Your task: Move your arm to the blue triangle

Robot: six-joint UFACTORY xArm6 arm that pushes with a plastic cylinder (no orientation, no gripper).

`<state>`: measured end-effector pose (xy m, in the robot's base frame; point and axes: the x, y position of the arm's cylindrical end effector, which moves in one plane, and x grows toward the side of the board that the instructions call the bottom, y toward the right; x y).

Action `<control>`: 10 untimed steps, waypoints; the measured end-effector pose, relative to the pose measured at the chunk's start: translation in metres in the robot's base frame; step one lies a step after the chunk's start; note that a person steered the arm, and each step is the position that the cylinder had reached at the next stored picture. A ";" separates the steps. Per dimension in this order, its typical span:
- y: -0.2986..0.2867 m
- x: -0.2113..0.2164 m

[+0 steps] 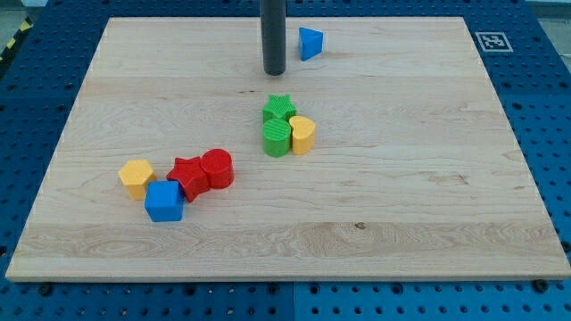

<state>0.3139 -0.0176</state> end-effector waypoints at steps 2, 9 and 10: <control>0.000 0.000; 0.012 -0.026; 0.008 -0.041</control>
<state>0.2730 -0.0095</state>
